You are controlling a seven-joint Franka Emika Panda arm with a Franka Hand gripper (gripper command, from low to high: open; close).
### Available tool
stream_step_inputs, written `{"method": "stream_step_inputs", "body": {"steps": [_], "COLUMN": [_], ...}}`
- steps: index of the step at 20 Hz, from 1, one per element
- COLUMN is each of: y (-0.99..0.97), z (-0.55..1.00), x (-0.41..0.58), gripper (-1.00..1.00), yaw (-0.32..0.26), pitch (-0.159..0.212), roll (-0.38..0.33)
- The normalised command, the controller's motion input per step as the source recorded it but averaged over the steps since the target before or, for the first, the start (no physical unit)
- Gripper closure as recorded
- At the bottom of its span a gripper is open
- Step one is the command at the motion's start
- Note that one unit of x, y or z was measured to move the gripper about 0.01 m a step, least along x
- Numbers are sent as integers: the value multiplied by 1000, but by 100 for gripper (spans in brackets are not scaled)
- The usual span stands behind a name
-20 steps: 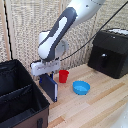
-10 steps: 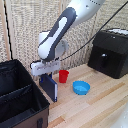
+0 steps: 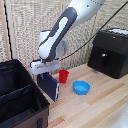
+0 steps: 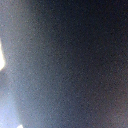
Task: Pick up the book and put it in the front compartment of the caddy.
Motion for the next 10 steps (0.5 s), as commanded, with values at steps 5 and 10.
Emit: {"method": "stream_step_inputs", "body": {"steps": [5,10], "y": [-81,-109], "z": [977,922], "x": [-136,-139], "gripper": [100,100], "yaw": [-256,-290], "pitch": [-1,2], "roll": [48,29]}}
